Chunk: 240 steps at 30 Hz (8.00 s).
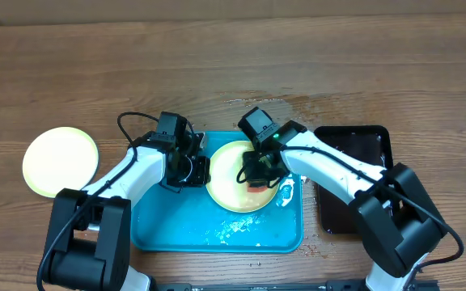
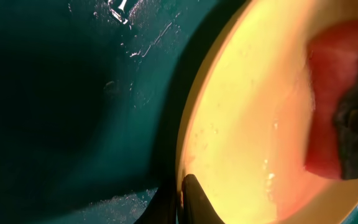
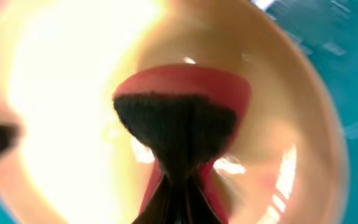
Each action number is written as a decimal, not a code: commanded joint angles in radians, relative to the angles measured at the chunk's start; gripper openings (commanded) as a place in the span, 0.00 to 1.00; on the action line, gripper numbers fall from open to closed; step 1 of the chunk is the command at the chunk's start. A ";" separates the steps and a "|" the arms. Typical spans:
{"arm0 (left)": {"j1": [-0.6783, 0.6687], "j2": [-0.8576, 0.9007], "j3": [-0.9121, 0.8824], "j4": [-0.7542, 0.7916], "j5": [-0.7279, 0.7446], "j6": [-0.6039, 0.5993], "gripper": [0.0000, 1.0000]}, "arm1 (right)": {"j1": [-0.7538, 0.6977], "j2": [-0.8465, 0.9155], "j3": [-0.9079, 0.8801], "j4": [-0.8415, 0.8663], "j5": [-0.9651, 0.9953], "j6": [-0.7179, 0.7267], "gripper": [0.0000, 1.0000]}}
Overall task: Clean dirty plates on tray and stack at the side
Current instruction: 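Scrub the yellow plate with the sponge while the left gripper holds it, then return the sponge to the black tray and release it with the right gripper, then lift the yellow plate with the left gripper and carry it right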
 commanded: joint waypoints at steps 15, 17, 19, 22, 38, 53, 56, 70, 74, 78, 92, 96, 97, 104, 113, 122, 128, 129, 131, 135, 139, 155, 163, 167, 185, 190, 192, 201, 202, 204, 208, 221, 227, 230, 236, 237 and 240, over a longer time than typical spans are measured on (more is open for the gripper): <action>-0.003 0.009 -0.060 0.001 0.038 0.052 0.04 | -0.056 0.133 -0.002 0.158 -0.139 0.127 0.04; -0.003 0.009 -0.060 0.000 0.037 0.052 0.04 | -0.099 0.129 0.020 0.120 -0.115 0.140 0.04; -0.003 0.009 -0.060 0.000 0.037 0.052 0.04 | -0.142 0.129 0.048 0.060 -0.057 0.140 0.04; -0.003 0.009 -0.060 0.000 0.034 0.052 0.04 | -0.209 0.129 0.087 -0.041 0.075 0.130 0.04; -0.003 0.009 -0.060 0.024 0.026 0.014 0.04 | -0.128 0.129 0.092 -0.280 -0.103 -0.364 0.04; -0.003 0.009 -0.060 0.031 0.027 0.002 0.04 | -0.036 0.129 0.092 -0.146 -0.573 -0.356 0.04; -0.003 0.009 -0.060 0.031 0.027 -0.005 0.04 | -0.040 0.129 0.092 -0.135 -0.552 -0.301 0.04; -0.003 0.009 -0.060 0.030 0.027 -0.008 0.04 | -0.045 0.129 0.090 -0.371 0.019 -0.137 0.04; -0.003 0.009 -0.060 0.030 0.027 -0.007 0.04 | -0.068 0.129 0.090 -0.418 0.173 -0.035 0.04; -0.003 0.009 -0.060 0.026 0.027 -0.006 0.04 | -0.109 0.129 0.090 -0.409 0.185 -0.003 0.04; -0.003 0.009 -0.060 0.008 0.029 0.019 0.04 | -0.175 0.129 0.090 -0.151 0.004 -0.010 0.04; -0.003 0.009 -0.060 0.004 0.029 0.027 0.04 | -0.169 0.129 0.090 -0.089 -0.073 -0.044 0.04; -0.003 0.009 -0.060 0.003 0.029 0.029 0.04 | -0.168 0.129 0.090 -0.077 -0.084 -0.045 0.04; -0.004 0.009 -0.060 -0.018 0.027 0.057 0.04 | -0.167 0.129 0.090 -0.010 -0.148 -0.044 0.04; -0.037 0.009 -0.060 -0.018 0.026 0.056 0.04 | -0.143 0.129 0.090 0.059 -0.233 -0.045 0.04; -0.051 0.009 -0.060 -0.027 0.027 0.056 0.04 | -0.069 0.134 0.090 0.120 -0.237 -0.044 0.04; -0.050 0.009 -0.060 -0.029 0.026 0.048 0.04 | -0.094 0.134 0.090 0.090 -0.132 -0.005 0.04; -0.050 0.009 -0.060 -0.030 0.026 0.048 0.04 | -0.105 0.134 0.090 0.077 -0.114 -0.005 0.04; -0.050 0.009 -0.060 -0.030 0.026 0.048 0.04 | -0.137 0.134 0.090 0.034 -0.066 -0.001 0.04; -0.050 0.009 -0.060 -0.028 0.025 0.047 0.04 | -0.210 0.134 0.090 -0.076 0.013 0.009 0.04; -0.048 0.009 -0.060 -0.015 0.019 0.024 0.04 | -0.255 0.134 0.090 -0.178 0.041 -0.035 0.04; -0.048 0.009 -0.060 0.013 0.019 0.006 0.04 | -0.137 -0.022 0.130 -0.231 -0.336 -0.346 0.04; -0.048 0.009 -0.060 0.016 0.019 0.007 0.04 | -0.195 -0.146 0.230 -0.343 -0.018 -0.108 0.04; -0.048 0.009 -0.060 0.029 0.021 0.007 0.04 | -0.282 -0.189 0.301 -0.502 0.148 -0.016 0.04; -0.049 0.008 -0.029 0.010 -0.045 -0.066 0.04 | -0.612 -0.187 -0.071 -0.449 0.238 0.144 0.04; -0.049 0.008 0.015 -0.017 -0.053 -0.072 0.04 | -0.611 -0.187 -0.159 -0.365 0.203 0.144 0.04; -0.049 0.008 0.032 -0.028 -0.053 -0.072 0.04 | -0.611 -0.187 -0.166 -0.359 0.201 0.144 0.04; -0.050 0.008 0.109 -0.106 -0.079 -0.064 0.04 | -0.611 -0.188 -0.133 -0.362 0.202 0.106 1.00; -0.050 0.008 0.120 -0.113 -0.079 -0.061 0.04 | -0.611 -0.190 -0.117 -0.371 0.200 0.098 1.00; -0.053 0.008 0.146 -0.134 -0.079 -0.056 0.04 | -0.611 -0.194 -0.065 -0.398 0.194 0.082 1.00; -0.076 0.008 0.211 -0.176 -0.079 -0.054 0.04 | -0.611 -0.207 0.072 -0.463 0.179 0.039 1.00; -0.235 0.008 0.454 -0.338 -0.241 -0.084 0.04 | -0.625 -0.208 0.729 -0.709 0.179 -0.080 1.00; -0.321 0.009 0.546 -0.354 -0.324 -0.100 0.04 | -0.625 -0.208 1.022 -0.798 0.153 -0.152 1.00; -0.356 0.009 0.584 -0.333 -0.355 -0.111 0.04 | -0.625 -0.208 1.140 -0.837 0.124 -0.180 1.00; -0.402 0.058 0.659 -0.278 -0.376 -0.113 0.04 | -0.625 -0.209 1.263 -0.900 0.047 -0.217 1.00; -0.409 0.075 0.679 -0.284 -0.375 -0.113 0.04 | -0.625 -0.209 1.273 -0.906 0.032 -0.225 1.00; -0.446 0.159 0.777 -0.315 -0.381 -0.096 0.04 | -0.625 -0.211 1.290 -0.916 0.017 -0.225 1.00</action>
